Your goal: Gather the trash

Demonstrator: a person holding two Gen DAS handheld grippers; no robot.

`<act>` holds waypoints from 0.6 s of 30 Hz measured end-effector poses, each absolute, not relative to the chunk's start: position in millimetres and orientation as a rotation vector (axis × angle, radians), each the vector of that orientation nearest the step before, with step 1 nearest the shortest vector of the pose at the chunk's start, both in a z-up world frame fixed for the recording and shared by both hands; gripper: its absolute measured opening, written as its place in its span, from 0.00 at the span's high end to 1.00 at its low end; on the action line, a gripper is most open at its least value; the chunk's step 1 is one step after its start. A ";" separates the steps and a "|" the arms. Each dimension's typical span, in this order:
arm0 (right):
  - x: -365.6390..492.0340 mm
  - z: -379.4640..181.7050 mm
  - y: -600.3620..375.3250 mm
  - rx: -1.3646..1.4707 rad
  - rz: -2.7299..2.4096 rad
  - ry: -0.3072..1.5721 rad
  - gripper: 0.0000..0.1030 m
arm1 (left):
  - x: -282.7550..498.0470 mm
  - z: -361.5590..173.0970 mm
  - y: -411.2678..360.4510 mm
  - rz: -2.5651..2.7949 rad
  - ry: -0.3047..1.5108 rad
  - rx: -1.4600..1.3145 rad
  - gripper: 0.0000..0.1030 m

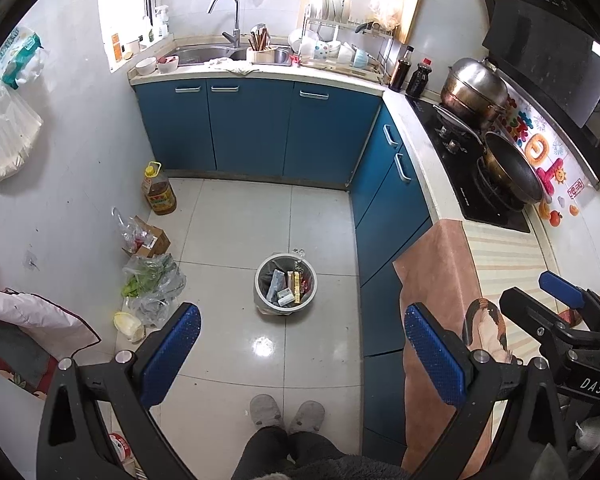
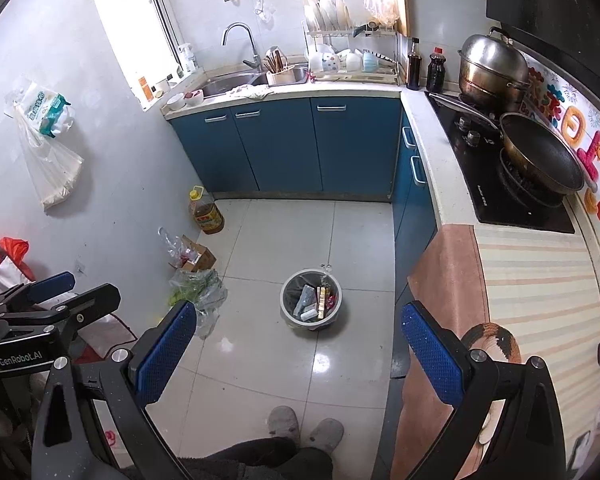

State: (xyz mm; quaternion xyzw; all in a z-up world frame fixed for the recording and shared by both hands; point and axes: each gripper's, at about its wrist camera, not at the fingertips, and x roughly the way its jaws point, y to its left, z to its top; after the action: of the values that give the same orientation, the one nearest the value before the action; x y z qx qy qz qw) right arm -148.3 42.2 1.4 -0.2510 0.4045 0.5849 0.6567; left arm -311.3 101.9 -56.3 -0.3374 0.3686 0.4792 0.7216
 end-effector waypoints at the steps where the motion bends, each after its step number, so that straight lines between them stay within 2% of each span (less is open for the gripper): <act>1: -148.1 1.7 42.7 -0.567 1.326 0.919 0.00 | -311.8 -57.0 102.6 1.057 0.814 -0.745 0.00; 18: -146.1 0.6 42.6 -0.562 1.324 0.929 0.00 | -309.8 -54.1 101.0 1.031 0.814 -0.734 0.00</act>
State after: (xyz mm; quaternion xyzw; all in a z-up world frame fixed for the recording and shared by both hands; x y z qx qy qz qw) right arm -146.1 42.6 0.6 -0.2477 0.4096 0.5840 0.6555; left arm -309.8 101.0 -54.1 -0.3334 0.3696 0.4681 0.7302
